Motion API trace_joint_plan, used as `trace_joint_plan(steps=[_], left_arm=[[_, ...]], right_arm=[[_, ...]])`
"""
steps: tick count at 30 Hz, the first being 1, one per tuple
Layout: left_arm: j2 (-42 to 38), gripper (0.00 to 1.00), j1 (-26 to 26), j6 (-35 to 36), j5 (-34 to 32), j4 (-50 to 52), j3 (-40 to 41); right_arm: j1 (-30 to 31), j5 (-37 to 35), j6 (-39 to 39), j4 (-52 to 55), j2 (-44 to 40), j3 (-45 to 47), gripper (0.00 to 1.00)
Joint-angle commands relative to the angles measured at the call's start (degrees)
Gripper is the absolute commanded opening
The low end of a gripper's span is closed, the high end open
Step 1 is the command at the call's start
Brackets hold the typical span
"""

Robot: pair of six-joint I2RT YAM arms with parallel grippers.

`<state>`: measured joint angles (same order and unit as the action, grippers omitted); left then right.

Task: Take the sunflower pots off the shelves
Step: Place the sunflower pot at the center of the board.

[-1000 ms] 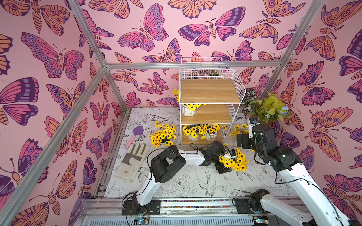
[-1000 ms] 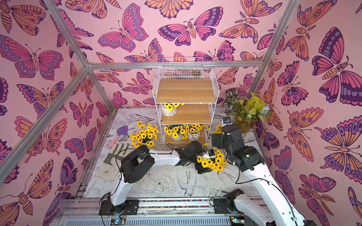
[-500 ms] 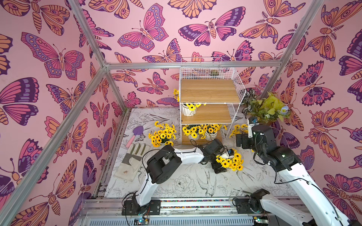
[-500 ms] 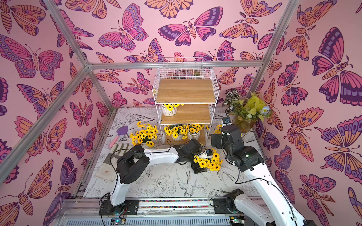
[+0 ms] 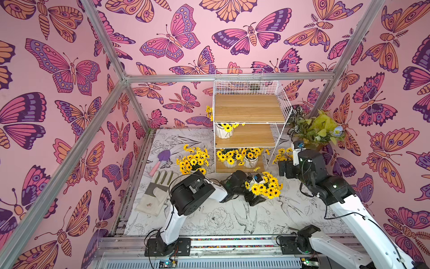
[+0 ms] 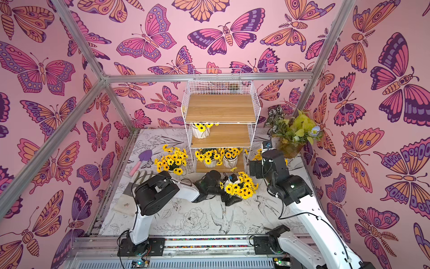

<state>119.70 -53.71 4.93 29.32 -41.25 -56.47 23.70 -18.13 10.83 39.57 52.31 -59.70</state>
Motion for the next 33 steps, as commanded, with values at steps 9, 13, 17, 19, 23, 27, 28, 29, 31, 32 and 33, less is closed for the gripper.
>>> trace_joint_plan(steps=[9, 13, 17, 19, 23, 27, 28, 29, 31, 32, 33], left_arm=[[12.5, 1.00, -4.9, 5.3, 0.4, -10.3, -16.7], [15.8, 1.00, -4.7, 5.4, -0.8, -11.0, -21.0], [15.6, 1.00, -4.1, 5.8, -0.6, -10.2, -20.2], [13.8, 1.00, -4.0, 7.3, -1.2, -9.4, -17.1], [10.4, 1.00, -2.5, 4.3, -0.3, -15.8, -10.0], [8.3, 1.00, -2.6, 5.7, -2.5, -18.1, -6.0], [7.7, 1.00, -2.6, 5.5, -3.1, -18.9, -4.8], [7.1, 1.00, -2.5, 5.2, -3.8, -20.1, -3.5], [5.7, 1.00, -2.5, 4.6, -5.0, -22.0, -0.8], [4.9, 1.00, -2.5, 4.3, -6.1, -22.3, 0.4], [4.1, 1.00, -2.5, 4.2, -7.6, -22.0, 1.3]], right_arm=[[-0.3, -4.0, 2.2, 0.0, 2.5, -2.0, 0.99], [-0.3, -5.0, 2.6, 0.7, 2.7, -3.2, 0.99], [-0.3, -5.9, 2.4, 1.9, 3.8, -3.9, 0.99], [-0.3, -5.9, 2.6, 2.3, 4.3, -3.9, 0.99], [-0.3, -5.6, 3.1, 2.0, 4.3, -2.8, 0.99], [-0.3, -4.9, 3.7, 1.7, 4.0, -1.7, 0.99], [-0.3, -4.9, 3.7, 1.7, 3.8, -1.6, 0.99], [-0.3, -4.9, 3.7, 1.6, 3.7, -1.4, 0.99], [-0.3, -4.7, 3.7, 1.5, 3.6, -1.5, 0.99], [-0.3, -4.4, 3.6, 1.5, 3.6, -1.5, 0.99], [-0.3, -4.1, 3.6, 1.3, 3.6, -1.6, 0.99]])
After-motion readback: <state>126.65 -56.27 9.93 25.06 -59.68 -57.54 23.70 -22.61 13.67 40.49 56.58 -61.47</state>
